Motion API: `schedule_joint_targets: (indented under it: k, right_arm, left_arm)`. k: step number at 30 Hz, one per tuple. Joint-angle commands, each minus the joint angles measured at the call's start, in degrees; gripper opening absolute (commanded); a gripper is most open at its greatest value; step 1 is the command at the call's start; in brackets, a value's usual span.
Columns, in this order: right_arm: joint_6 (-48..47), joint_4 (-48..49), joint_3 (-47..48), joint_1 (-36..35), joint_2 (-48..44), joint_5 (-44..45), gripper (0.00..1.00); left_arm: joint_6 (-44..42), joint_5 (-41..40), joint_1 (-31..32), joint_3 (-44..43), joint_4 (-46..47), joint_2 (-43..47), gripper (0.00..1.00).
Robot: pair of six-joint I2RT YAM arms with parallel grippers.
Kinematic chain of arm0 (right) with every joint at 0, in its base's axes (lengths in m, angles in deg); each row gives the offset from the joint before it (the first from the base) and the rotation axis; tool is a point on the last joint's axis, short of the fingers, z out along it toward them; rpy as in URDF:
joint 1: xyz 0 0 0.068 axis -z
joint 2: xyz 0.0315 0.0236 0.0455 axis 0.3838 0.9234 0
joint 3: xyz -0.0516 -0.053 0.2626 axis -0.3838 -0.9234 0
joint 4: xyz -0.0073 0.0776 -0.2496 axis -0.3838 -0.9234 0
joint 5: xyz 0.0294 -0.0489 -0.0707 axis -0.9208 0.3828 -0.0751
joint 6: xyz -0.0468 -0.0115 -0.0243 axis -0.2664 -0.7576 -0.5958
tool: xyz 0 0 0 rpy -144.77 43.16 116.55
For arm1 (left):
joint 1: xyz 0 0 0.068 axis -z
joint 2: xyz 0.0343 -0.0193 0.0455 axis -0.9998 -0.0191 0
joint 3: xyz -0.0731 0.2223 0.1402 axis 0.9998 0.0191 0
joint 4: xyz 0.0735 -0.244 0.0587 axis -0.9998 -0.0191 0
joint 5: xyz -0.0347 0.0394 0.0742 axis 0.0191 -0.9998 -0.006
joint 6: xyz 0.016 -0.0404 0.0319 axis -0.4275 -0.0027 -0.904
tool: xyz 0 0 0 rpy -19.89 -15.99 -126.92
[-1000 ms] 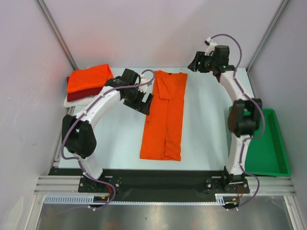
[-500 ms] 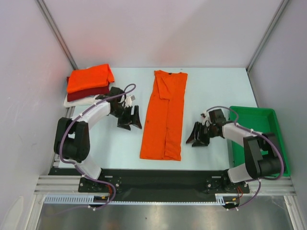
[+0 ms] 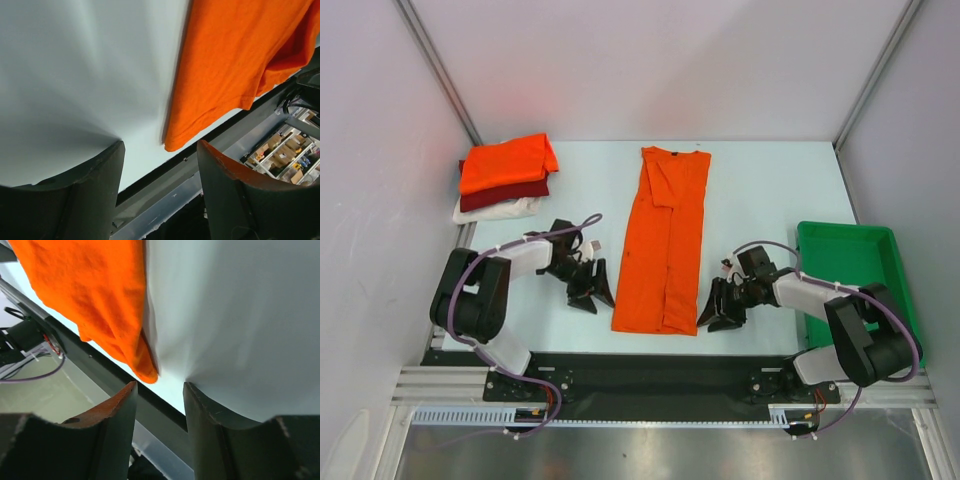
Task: Fold and stack the t-shirts
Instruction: Fold the tshirt
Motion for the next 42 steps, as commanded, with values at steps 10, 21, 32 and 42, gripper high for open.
schedule_joint_targets:
  k: [10, 21, 32, 42]
  right_arm:
    - [2.46, 3.5, 0.14, -3.81, 2.61, 2.27, 0.46]
    - [3.42, 5.87, 0.23, -6.98, 4.8, 2.45, 0.4]
    - [3.69, 8.68, 0.49, -7.33, 6.65, 2.88, 0.36]
    - [3.69, 8.77, 0.41, -7.33, 6.56, 3.5, 0.38]
  left_arm:
    - [0.78, 2.35, 5.61, -1.73, 3.81, -1.93, 0.59]
    - [0.34, 3.14, 7.36, 0.02, 3.46, -0.88, 0.5]
    - [0.34, 4.9, 7.89, 0.99, 3.55, -1.06, 0.39]
    - [0.61, 5.69, 9.12, 2.05, 3.2, -1.06, 0.29]
